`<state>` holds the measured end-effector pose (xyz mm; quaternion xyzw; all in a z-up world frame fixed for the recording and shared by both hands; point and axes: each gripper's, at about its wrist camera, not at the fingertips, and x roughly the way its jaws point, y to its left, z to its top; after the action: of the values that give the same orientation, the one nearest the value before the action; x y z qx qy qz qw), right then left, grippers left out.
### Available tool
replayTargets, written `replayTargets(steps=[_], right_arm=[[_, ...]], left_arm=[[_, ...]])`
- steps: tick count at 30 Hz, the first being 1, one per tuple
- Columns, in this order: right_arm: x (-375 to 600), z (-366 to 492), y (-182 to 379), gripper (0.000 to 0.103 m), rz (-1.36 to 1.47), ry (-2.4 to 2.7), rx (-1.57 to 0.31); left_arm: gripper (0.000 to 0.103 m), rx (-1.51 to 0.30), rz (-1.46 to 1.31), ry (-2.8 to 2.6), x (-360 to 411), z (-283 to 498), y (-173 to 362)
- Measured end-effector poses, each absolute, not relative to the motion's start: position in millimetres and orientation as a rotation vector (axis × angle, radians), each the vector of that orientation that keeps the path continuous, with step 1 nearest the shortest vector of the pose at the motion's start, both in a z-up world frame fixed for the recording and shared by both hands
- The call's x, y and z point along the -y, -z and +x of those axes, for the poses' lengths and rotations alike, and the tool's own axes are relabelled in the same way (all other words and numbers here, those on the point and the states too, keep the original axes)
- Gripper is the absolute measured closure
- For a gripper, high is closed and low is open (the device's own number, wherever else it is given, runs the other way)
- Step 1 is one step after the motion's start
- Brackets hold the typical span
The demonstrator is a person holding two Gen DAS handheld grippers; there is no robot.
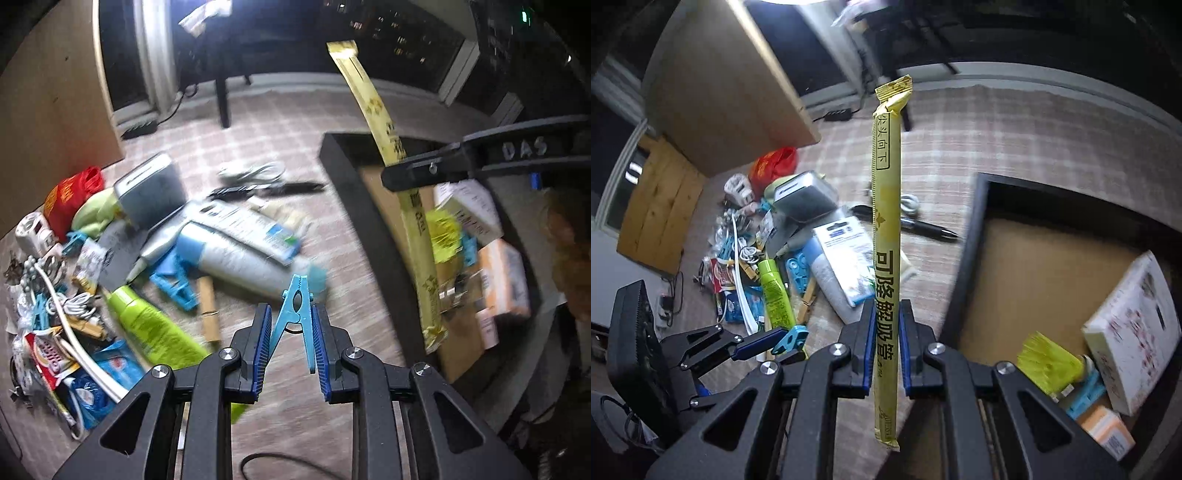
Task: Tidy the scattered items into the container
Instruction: 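Carry the clothespin and yellow tube over the tray and open both grippers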
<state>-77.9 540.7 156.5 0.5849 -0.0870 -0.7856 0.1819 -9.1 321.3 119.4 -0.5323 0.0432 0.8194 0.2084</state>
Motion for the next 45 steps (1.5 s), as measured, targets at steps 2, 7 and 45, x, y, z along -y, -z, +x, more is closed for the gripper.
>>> replayTargets(steps=[2,7,45], right_arm=[[-562,-71,-156,0.092,1.680,2.229,0.288],[-597,-56,-145,0.092,1.758,2.247,0.322],[-552,-33,-148,0.062,1.559,2.306,0.059]], left_arm=[[0.082,-0.103,-1.454,-2.274,-338,-11,-124],[0.082,-0.066,-1.414,-2.210,-382,-6,-125],[0.049,-0.024,-1.541,-2.382,-320,2,-105]])
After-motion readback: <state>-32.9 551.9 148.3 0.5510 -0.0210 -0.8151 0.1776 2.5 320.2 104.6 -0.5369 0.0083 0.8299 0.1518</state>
